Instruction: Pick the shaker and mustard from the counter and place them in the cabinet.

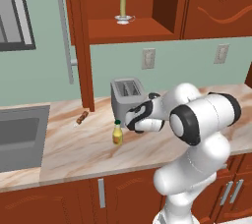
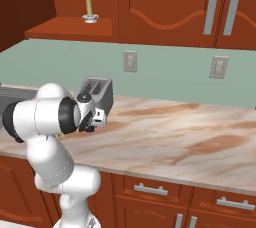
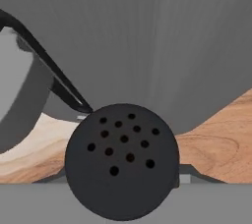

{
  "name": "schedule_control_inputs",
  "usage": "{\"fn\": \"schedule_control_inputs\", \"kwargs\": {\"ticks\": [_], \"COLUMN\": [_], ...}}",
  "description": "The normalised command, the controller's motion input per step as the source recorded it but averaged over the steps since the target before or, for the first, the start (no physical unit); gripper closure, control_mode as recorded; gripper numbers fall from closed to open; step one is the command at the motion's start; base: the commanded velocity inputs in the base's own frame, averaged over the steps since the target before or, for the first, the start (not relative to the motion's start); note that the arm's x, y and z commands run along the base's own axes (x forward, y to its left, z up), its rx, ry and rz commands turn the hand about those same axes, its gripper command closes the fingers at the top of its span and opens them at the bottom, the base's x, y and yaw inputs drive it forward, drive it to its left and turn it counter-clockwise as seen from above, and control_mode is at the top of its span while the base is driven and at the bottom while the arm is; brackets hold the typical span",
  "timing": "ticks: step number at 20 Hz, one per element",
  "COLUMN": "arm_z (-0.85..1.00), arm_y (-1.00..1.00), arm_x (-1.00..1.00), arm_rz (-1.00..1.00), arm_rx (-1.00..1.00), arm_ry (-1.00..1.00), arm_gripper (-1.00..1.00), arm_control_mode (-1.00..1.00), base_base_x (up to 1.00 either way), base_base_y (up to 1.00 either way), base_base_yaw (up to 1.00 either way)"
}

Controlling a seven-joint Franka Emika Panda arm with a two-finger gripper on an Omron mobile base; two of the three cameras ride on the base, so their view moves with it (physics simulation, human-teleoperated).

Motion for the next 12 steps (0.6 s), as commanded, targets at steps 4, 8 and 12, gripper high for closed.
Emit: {"fn": "schedule_control_inputs", "kwargs": {"ticks": [4, 8, 12], "arm_z": [0.17, 0.41, 0.53], "arm_y": [0.18, 0.23, 0.13], "arm_x": [-0.37, -0.48, -0.51], "arm_rz": [0.04, 0.05, 0.04], "arm_rx": [0.00, 0.00, 0.00], "arm_ry": [-0.19, -0.23, -0.24], "arm_gripper": [1.00, 1.00, 1.00], "arm_control_mode": [-1.00, -1.00, -1.00], "base_base_x": [0.00, 0.00, 0.00], "base_base_y": [0.00, 0.00, 0.00], "base_base_yaw": [0.00, 0.00, 0.00]}}
